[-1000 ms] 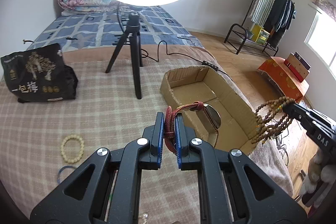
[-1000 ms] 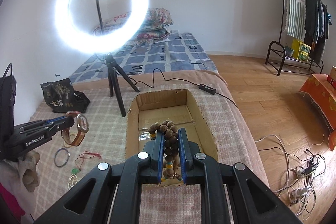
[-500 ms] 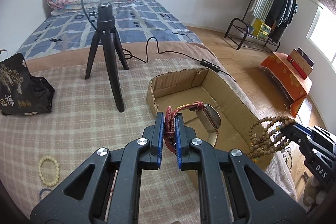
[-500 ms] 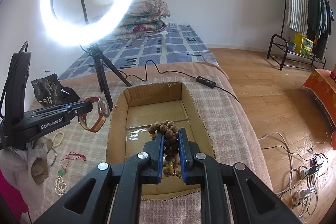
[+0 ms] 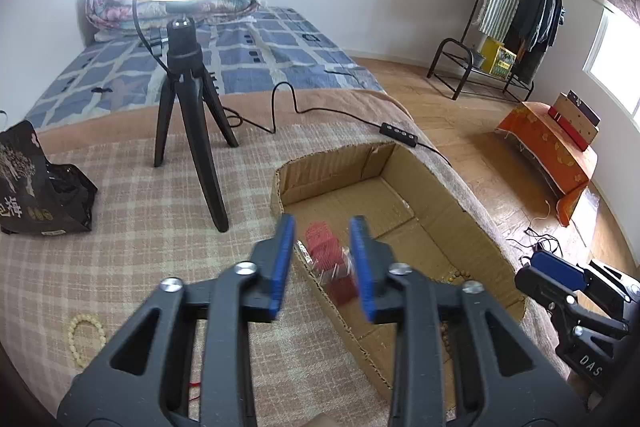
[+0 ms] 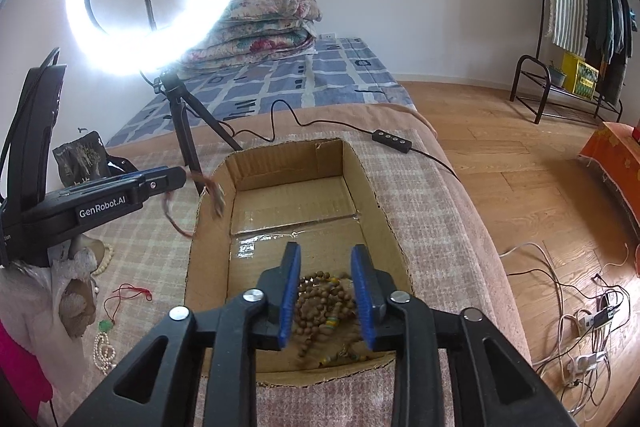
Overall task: Organize jewelry
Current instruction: 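Open right gripper to drop the beads while left gripper releases the watch into the box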
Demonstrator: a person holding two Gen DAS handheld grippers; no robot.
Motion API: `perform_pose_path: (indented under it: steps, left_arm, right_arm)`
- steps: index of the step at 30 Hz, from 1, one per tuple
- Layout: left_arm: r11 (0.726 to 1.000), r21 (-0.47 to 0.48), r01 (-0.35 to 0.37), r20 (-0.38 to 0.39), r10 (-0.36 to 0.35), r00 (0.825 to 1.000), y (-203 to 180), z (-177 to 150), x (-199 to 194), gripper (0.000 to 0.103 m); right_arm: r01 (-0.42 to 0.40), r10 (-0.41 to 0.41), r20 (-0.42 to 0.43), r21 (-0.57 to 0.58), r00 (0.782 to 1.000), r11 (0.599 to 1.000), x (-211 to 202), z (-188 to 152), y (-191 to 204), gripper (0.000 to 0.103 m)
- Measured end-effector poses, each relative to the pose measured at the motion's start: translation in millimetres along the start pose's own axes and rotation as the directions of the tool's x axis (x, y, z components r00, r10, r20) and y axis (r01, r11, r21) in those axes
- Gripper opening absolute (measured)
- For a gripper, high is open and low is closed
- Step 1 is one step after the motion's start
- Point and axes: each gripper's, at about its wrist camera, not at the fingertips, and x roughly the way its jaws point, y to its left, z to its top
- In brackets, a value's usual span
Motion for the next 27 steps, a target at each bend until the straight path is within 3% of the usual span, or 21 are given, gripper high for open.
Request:
perform_pose_path:
  steps: [2, 4, 7, 10, 22, 27]
  left_arm:
    - [1.0, 0.005, -0.009, 0.017, 0.009, 1.0, -2.2, 1.1, -3.9, 0.054]
    - [1.0, 0.009, -0.005, 0.031, 0.004, 1.0, -3.4, 2.2, -8.2, 0.057]
    - [1.0, 0.022, -0.015, 0.041, 0.014, 0.999, -6.1, 2.8, -14.0, 0.057]
    - [1.0, 0.026, -0.015, 0.048, 0.014, 0.999, -7.4, 3.1, -20.4, 0.057]
    - [0.999, 0.04, -0.026, 0.094, 0.022, 0.995, -8.9, 3.6, -59.1, 0.057]
    - [0.999, 0.043, -0.033, 0.114, 0.028, 0.993, -7.0, 3.6, -78.9, 0.057]
  right_arm:
    - [0.004, -0.004, -0.005, -0.005, 1.0, 1.0, -0.9, -1.3, 1.6, 0.051]
    - [0.014, -0.014, 0.003, -0.005, 1.0, 1.0, -3.0, -3.5, 3.2, 0.067]
    - [0.028, -0.027, 0.01, -0.011, 1.0, 1.0, -6.5, -5.3, 4.6, 0.073]
    - [0.04, -0.04, 0.015, -0.013, 0.999, 0.999, -11.1, -7.0, 5.7, 0.085]
    - [0.079, -0.078, 0.05, -0.035, 0.996, 0.996, -37.6, -7.0, 21.7, 0.099]
    - [0.083, -0.081, 0.058, -0.034, 0.995, 0.996, -49.3, -7.7, 28.9, 0.1]
